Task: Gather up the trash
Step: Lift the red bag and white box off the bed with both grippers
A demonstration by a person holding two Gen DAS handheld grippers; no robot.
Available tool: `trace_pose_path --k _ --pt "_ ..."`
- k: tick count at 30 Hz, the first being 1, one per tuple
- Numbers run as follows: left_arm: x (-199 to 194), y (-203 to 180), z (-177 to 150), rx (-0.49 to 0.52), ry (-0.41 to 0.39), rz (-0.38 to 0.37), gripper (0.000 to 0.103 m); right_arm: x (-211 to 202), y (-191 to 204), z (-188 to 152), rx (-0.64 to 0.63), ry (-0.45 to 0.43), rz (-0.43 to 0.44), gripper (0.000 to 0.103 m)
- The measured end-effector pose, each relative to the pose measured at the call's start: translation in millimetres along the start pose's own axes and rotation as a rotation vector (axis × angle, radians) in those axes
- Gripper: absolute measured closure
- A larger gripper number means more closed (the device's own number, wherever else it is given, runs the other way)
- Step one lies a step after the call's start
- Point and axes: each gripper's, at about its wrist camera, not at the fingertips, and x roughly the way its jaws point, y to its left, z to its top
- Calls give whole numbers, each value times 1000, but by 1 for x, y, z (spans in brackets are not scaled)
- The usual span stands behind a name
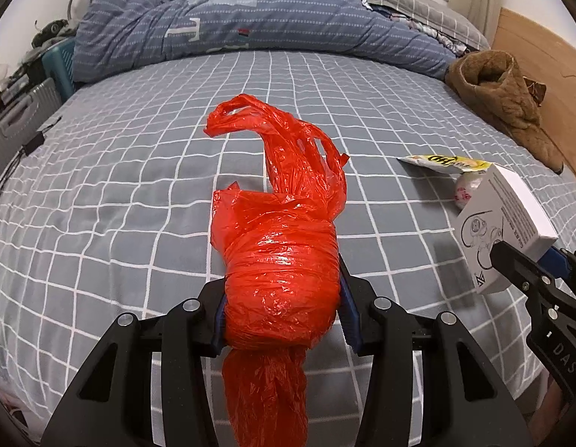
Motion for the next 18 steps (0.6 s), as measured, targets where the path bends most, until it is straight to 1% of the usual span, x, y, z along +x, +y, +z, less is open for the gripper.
trace_pose_path --k 11,18 --pt "-25 -7 -12 25 -4 2 57 -23 5 -3 -15 -14 -1 59" --pt "-44 -11 -25 26 -15 -9 57 -40 8 -13 -36 -18 -13 59"
